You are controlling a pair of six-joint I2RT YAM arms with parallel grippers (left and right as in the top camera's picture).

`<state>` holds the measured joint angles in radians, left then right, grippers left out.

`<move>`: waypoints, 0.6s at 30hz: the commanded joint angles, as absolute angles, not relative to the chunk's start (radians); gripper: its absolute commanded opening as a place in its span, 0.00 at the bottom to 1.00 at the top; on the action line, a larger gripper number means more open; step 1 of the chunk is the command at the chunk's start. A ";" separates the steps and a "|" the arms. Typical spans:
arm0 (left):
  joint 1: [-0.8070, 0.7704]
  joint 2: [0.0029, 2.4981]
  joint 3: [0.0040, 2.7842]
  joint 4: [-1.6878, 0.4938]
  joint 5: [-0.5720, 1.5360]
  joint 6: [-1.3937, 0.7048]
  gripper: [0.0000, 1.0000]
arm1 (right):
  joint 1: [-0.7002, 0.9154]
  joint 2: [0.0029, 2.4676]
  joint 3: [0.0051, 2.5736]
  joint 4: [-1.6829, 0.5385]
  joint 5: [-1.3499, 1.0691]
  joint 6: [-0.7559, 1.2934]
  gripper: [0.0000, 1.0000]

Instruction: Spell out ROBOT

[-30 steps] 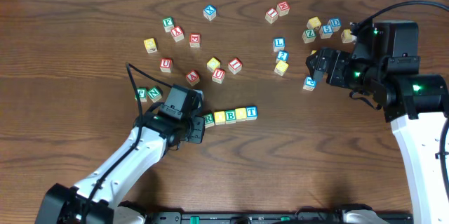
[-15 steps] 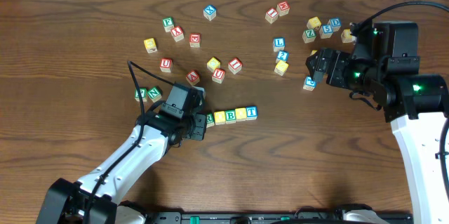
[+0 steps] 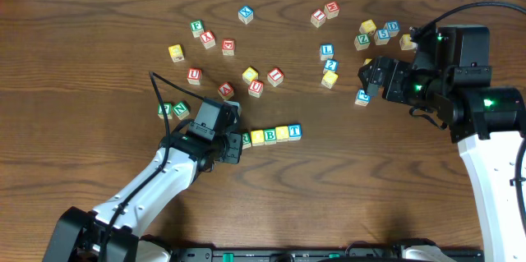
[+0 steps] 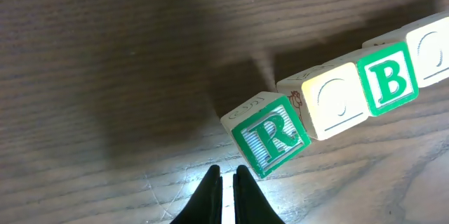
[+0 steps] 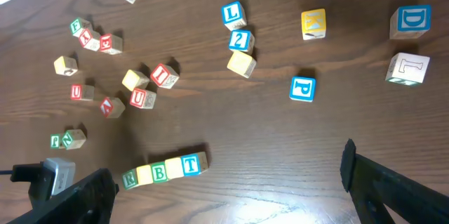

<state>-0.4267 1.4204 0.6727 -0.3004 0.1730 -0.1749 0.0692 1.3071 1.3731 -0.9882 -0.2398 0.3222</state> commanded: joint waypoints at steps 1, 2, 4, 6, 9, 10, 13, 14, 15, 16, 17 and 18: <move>-0.427 1.450 0.662 -0.296 0.155 -0.154 0.08 | 0.065 1.303 1.371 -0.998 -0.250 0.317 0.99; -0.427 1.460 0.662 -0.292 0.155 -0.154 0.08 | 0.065 1.303 1.371 -0.999 -0.250 0.317 0.99; -0.427 1.470 0.662 -0.282 0.156 -0.154 0.07 | 0.065 1.303 1.371 -0.999 -0.250 0.317 0.99; -0.427 1.470 0.662 -0.278 0.155 -0.154 0.07 | 0.065 1.303 1.371 -0.999 -0.250 0.317 0.99; -0.427 1.475 0.662 -0.262 0.140 -0.149 0.07 | 0.065 1.303 1.371 -0.999 -0.250 0.317 0.99; -0.427 1.484 0.662 -0.252 0.140 -0.149 0.07 | 0.065 1.303 1.371 -0.999 -0.250 0.317 0.99; -0.427 1.494 0.662 -0.243 0.141 -0.134 0.08 | 0.065 1.303 1.371 -0.999 -0.250 0.317 0.99; -0.427 1.494 0.662 -0.243 0.141 -0.131 0.07 | 0.065 1.303 1.371 -0.999 -0.250 0.317 0.99; -0.427 1.494 0.662 -0.243 0.142 -0.131 0.08 | 0.065 1.303 1.371 -0.999 -0.250 0.317 0.99; -0.427 1.494 0.662 -0.243 0.142 -0.131 0.07 | 0.065 1.303 1.371 -0.999 -0.250 0.317 0.99; -0.427 1.494 0.662 -0.242 0.142 -0.131 0.07 | 0.065 1.303 1.371 -0.999 -0.250 0.317 0.99; -0.427 1.494 0.662 -0.240 0.142 -0.131 0.08 | 0.065 1.303 1.371 -0.999 -0.250 0.317 0.99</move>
